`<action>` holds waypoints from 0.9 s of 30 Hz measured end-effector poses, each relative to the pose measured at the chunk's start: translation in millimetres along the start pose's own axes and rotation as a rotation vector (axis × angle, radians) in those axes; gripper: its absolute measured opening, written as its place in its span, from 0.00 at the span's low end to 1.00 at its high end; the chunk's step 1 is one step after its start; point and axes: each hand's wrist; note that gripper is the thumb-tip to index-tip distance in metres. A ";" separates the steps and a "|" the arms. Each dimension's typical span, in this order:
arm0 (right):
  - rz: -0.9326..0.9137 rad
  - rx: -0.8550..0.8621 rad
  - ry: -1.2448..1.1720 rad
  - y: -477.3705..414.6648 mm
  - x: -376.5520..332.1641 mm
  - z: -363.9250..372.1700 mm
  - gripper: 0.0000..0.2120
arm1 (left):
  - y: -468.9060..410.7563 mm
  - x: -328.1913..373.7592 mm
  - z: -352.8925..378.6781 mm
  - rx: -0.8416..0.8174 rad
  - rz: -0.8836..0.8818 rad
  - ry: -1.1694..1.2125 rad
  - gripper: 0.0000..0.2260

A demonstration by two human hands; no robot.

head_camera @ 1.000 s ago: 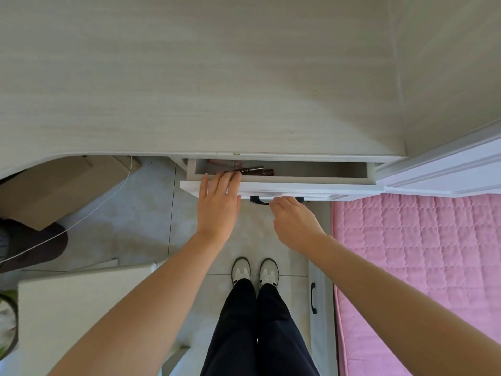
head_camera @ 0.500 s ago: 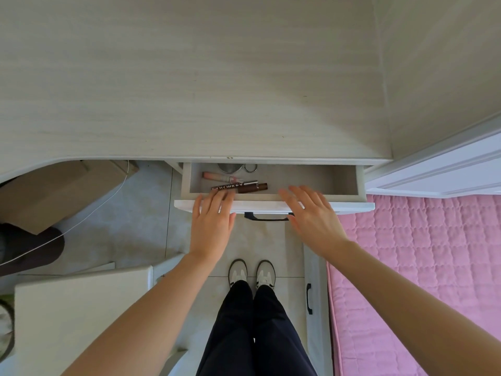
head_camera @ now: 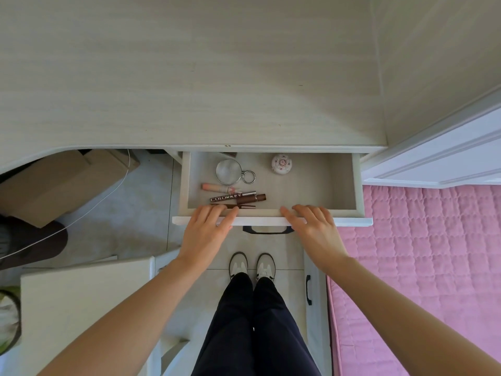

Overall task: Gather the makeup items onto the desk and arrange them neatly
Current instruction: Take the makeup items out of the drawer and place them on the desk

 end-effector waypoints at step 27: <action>-0.055 -0.461 -0.376 54.0 -3.0 -0.8 0.19 | 63.2 29.1 -21.7 -0.340 -0.038 0.219 0.17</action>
Point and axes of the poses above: each hand's wrist, its own y-axis away from the middle knuckle, its own z-axis out of the palm, x = y × z, and after that the axes turned 14 degrees about -x, right-handed
